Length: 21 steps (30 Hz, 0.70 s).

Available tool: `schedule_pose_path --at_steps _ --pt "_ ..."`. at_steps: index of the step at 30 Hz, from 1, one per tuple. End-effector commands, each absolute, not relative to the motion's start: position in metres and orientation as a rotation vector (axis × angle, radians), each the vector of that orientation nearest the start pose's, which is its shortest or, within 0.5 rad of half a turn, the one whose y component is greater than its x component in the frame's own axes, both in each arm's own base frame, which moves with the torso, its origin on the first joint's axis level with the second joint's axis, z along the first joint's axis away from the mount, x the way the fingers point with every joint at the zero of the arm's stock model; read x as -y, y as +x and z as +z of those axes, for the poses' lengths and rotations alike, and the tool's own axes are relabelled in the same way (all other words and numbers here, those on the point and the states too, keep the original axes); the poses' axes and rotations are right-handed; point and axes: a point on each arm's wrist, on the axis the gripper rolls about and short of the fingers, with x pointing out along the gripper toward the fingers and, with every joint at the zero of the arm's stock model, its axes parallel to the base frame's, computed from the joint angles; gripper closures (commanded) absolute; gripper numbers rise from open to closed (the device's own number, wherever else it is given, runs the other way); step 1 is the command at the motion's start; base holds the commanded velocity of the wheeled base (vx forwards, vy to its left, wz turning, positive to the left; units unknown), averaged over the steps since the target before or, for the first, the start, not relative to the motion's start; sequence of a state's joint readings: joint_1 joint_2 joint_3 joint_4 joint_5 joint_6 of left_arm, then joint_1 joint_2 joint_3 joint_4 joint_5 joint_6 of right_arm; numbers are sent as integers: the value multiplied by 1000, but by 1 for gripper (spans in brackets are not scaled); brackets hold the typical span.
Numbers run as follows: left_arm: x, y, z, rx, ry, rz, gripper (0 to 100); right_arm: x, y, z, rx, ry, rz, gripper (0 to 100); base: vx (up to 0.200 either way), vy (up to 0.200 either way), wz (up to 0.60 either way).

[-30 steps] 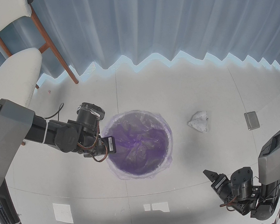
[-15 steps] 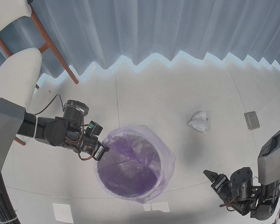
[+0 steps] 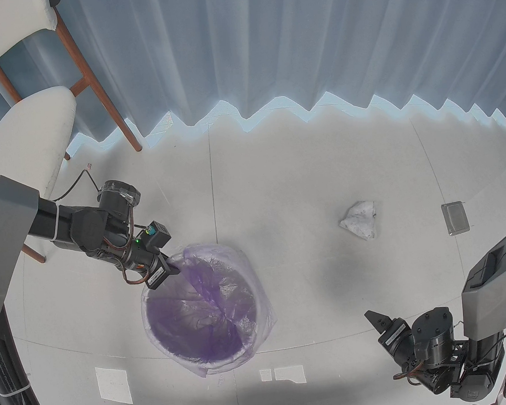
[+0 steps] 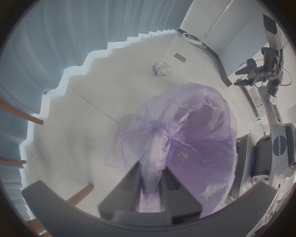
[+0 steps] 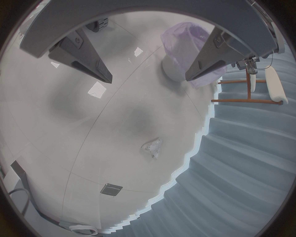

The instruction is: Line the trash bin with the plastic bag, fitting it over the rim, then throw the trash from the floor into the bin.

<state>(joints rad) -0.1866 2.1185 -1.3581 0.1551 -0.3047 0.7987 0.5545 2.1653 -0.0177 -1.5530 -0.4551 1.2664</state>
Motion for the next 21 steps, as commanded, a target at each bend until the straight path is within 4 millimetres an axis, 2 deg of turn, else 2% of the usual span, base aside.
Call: schedule_pose_path --at_steps 1,8,17,21 --pt "80 391 108 -688 666 -787 0 -109 186 2 -513 935 -236 0 0 0 0" --pt "71 389 114 -678 664 -776 0 -113 184 -1 -520 927 -239 0 0 0 0" --pt "47 363 160 -606 659 -698 0 -118 181 -2 -533 918 -215 0 0 0 0" --pt "36 358 171 -592 654 -663 0 -123 177 -5 -558 898 -194 0 0 0 0"
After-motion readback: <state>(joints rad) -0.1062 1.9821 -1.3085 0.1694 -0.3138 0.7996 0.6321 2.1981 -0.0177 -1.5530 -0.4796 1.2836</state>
